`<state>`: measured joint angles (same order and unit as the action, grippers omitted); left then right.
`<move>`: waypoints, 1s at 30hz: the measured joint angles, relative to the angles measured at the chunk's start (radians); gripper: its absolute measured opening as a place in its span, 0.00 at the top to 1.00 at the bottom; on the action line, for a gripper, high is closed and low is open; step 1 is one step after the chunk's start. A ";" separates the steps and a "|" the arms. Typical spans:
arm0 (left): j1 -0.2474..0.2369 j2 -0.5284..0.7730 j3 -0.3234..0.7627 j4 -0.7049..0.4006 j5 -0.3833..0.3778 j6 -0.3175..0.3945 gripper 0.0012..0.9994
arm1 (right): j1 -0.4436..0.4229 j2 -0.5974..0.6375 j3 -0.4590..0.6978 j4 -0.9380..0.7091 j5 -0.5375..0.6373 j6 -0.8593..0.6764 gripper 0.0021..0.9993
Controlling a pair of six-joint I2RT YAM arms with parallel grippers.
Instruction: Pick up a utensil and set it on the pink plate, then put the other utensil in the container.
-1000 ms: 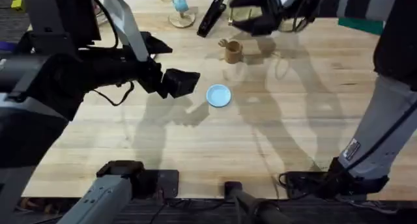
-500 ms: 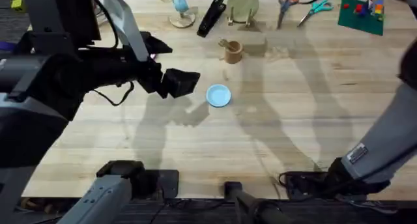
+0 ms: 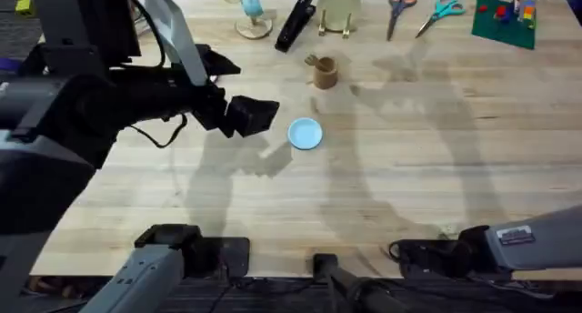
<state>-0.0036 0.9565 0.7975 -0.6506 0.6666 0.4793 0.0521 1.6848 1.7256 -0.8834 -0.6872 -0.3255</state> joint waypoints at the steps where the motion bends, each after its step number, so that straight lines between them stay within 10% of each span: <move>1: 0.000 0.000 0.000 0.000 0.000 0.000 0.00 | 0.000 -0.026 0.000 -0.040 0.040 -0.006 0.01; 17: 0.000 0.000 0.000 0.000 0.000 0.000 0.01 | 0.000 -0.241 0.002 -0.516 0.454 -0.018 0.01; 30: 0.000 0.000 0.000 -0.026 0.000 0.000 0.00 | 0.000 -0.244 0.002 -0.561 0.516 -0.007 0.01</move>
<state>-0.0036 0.9565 0.7975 -0.6769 0.6666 0.4793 0.0521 1.4413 1.7275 -1.4441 -0.1715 -0.3328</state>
